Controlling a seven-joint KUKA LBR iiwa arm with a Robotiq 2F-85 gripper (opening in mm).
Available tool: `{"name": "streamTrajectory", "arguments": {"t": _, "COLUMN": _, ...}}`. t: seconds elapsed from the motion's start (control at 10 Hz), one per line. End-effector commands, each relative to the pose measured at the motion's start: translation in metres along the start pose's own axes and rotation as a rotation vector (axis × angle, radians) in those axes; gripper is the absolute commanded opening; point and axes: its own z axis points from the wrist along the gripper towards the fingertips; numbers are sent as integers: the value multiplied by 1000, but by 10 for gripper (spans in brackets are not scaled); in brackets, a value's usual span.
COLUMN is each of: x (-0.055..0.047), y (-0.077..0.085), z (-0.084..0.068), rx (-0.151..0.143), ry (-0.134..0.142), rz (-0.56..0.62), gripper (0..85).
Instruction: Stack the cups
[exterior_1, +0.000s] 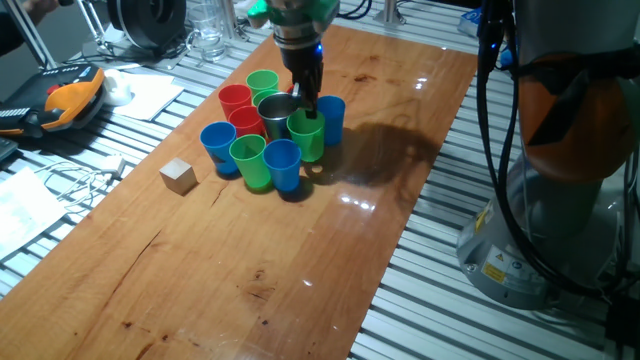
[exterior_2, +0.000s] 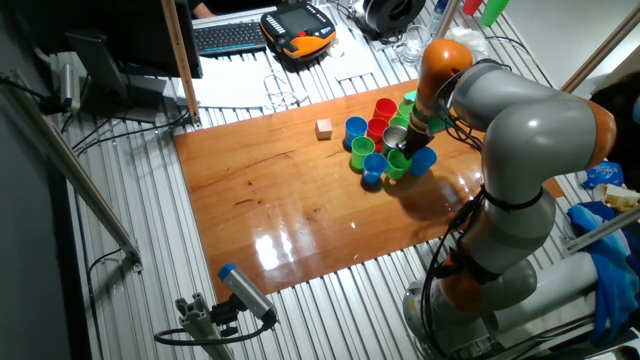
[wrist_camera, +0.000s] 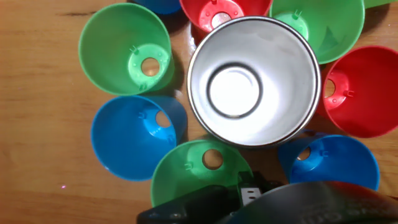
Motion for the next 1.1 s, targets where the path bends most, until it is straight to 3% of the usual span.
{"name": "streamTrajectory", "arguments": {"t": 0.0, "x": 0, "y": 0, "z": -3, "rx": -1, "ry": 4, "rz": -2, "gripper": 0}}
{"name": "streamTrajectory", "arguments": {"t": 1.0, "x": 2, "y": 14, "z": -49, "rx": -17, "ry": 60, "rz": 25, "gripper": 0}}
